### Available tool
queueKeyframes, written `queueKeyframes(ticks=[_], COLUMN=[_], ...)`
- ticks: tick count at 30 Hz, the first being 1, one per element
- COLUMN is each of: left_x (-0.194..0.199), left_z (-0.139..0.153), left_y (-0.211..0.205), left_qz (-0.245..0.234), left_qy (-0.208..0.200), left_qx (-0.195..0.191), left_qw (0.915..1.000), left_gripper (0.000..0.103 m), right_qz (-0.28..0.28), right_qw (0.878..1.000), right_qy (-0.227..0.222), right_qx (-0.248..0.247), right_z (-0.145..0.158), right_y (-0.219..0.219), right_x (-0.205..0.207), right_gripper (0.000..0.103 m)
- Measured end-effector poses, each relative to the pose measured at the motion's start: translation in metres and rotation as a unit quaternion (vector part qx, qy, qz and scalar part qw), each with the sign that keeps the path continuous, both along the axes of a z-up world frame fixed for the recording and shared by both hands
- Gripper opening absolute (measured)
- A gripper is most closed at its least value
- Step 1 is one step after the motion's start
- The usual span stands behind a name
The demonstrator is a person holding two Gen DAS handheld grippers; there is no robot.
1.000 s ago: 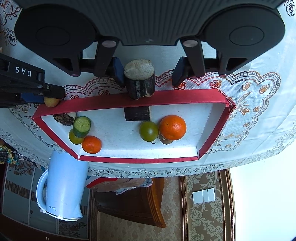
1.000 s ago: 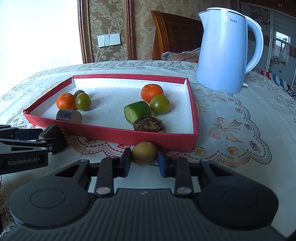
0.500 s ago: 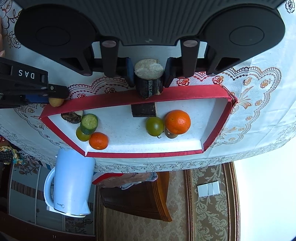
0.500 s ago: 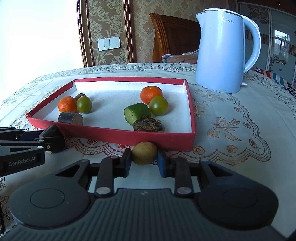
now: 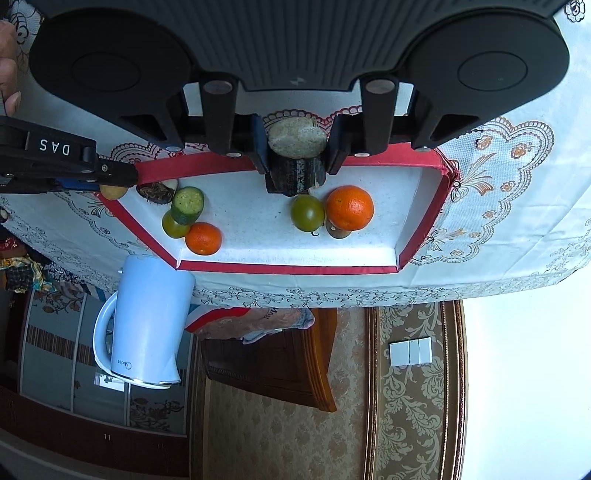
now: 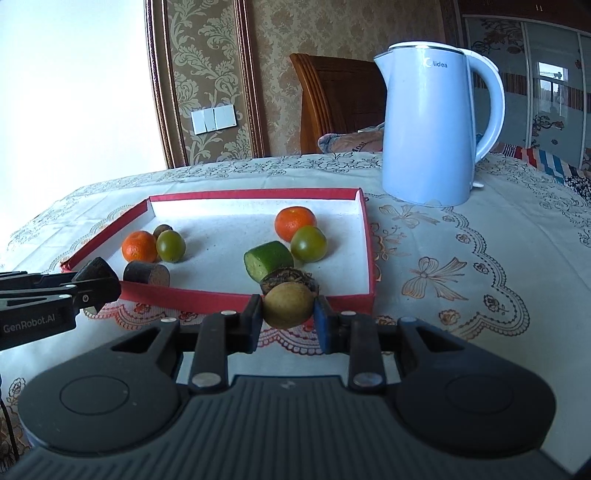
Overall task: Organize fruits
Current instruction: 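Lift and carry the dark cylinder and kiwi over the tray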
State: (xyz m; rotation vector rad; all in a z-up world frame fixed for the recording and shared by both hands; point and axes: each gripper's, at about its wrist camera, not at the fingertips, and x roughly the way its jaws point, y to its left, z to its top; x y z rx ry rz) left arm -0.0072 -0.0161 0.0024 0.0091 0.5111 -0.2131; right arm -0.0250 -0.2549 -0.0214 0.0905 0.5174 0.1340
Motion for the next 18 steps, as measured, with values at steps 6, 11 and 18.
queueKeyframes(ticks=[6, 11, 18], left_x=[0.012, 0.026, 0.063], left_z=[0.009, 0.017, 0.021], left_y=[-0.002, -0.004, -0.009], left_qz=[0.008, 0.013, 0.034], left_qy=[0.000, -0.001, 0.011], left_qx=[-0.002, -0.008, -0.011], left_qw=[1.0000, 0.9999, 0.9993], left_gripper=[0.032, 0.032, 0.032], right_qz=[0.001, 0.001, -0.002], right_qw=[1.000, 1.000, 1.000], right_qy=[-0.007, -0.010, -0.014], right_qx=[-0.006, -0.011, -0.013], right_z=[0.007, 0.012, 0.021], right_y=[0.001, 0.006, 0.014], right_x=[0.009, 0.021, 0.053], right_gripper=[0.028, 0.028, 0.028])
